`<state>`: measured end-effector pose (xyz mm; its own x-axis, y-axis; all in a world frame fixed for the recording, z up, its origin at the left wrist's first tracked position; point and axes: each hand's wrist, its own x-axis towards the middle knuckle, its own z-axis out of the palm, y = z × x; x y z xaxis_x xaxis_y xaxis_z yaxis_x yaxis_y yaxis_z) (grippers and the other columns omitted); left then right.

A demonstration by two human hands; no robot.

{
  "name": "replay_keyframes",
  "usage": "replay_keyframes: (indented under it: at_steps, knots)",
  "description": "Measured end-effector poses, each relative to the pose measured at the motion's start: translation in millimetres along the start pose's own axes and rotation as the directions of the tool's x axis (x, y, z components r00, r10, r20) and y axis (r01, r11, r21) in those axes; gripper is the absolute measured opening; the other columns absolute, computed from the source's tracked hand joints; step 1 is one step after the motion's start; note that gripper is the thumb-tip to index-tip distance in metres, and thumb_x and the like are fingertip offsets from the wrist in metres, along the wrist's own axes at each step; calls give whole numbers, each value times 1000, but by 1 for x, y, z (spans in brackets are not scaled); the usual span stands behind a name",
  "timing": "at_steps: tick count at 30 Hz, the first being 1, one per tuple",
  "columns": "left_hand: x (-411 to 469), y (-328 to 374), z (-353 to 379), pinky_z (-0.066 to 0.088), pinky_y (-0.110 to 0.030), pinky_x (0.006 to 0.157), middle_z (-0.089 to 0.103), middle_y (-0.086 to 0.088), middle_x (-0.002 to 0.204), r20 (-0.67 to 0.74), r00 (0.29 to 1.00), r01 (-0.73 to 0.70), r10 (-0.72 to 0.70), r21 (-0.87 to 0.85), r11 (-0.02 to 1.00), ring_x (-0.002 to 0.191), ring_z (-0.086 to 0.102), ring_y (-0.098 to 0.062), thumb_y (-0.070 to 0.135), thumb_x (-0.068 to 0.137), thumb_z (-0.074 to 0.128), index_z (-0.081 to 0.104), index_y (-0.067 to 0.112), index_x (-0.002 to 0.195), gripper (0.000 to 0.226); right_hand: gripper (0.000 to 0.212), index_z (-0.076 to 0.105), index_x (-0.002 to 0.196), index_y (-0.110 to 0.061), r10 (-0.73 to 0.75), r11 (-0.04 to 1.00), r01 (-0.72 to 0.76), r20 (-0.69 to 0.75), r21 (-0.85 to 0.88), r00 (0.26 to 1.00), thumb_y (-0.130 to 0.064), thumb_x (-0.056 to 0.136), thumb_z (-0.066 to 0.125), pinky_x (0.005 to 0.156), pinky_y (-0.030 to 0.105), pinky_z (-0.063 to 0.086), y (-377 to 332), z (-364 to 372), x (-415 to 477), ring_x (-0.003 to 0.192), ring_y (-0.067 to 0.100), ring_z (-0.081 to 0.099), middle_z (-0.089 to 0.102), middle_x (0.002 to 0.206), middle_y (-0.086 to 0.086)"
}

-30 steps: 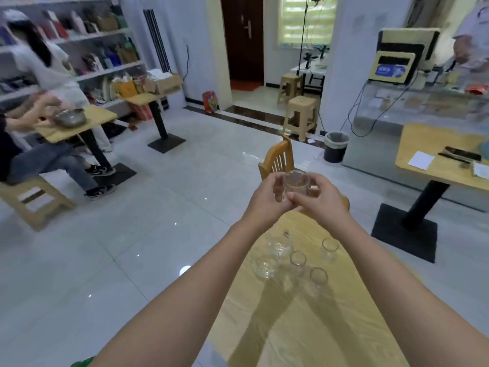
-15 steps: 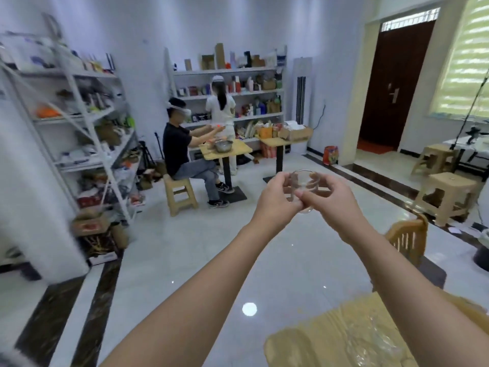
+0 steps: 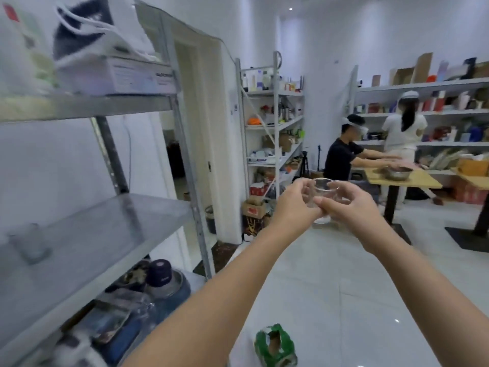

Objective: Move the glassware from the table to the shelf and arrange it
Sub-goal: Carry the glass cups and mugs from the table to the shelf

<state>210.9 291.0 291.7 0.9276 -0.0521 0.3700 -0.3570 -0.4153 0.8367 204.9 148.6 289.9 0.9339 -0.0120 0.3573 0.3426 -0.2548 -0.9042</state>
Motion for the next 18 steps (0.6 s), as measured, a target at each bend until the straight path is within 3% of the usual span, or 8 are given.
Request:
replay_keyframes:
  at_steps: [3,5,8,12,18]
  knots:
    - [-8,-17,-69,55,-34,87,62,7,112,-106,994,41,-37,41,998,101,61,-10,24,74,78,51,28,123,56,39,62,115,-25,-50,998,46,100,43,994,-24,80,79,75,32,56,-24,69,12,93,15,68,69,96,-6]
    - [-16,-32,-111,56,-36,88,61,6,114,-171,983,76,-65,59,995,102,61,-12,23,75,77,51,26,125,56,38,62,114,-25,-74,996,64,164,62,984,-27,80,79,77,36,58,-35,114,16,94,19,67,69,99,-2]
    - [-34,-60,-166,56,-34,84,60,5,112,-274,959,102,-73,94,990,100,60,-12,24,76,78,51,24,124,55,54,59,125,-21,-102,992,81,249,93,963,-33,77,80,77,37,58,-44,181,16,95,20,68,68,104,2]
    - [-58,-90,-226,53,-33,89,62,1,120,-396,910,190,-122,137,972,104,61,-14,24,76,79,51,20,129,61,52,56,126,-20,-131,986,80,375,148,918,-29,80,78,80,36,58,-55,256,8,94,18,68,68,104,0]
    - [-81,-113,-299,53,-36,91,60,2,117,-560,807,328,-189,159,931,102,60,-15,23,78,77,50,19,128,57,56,55,129,-19,-173,978,78,533,196,828,-34,80,78,87,38,57,-78,347,7,98,17,66,65,113,0]
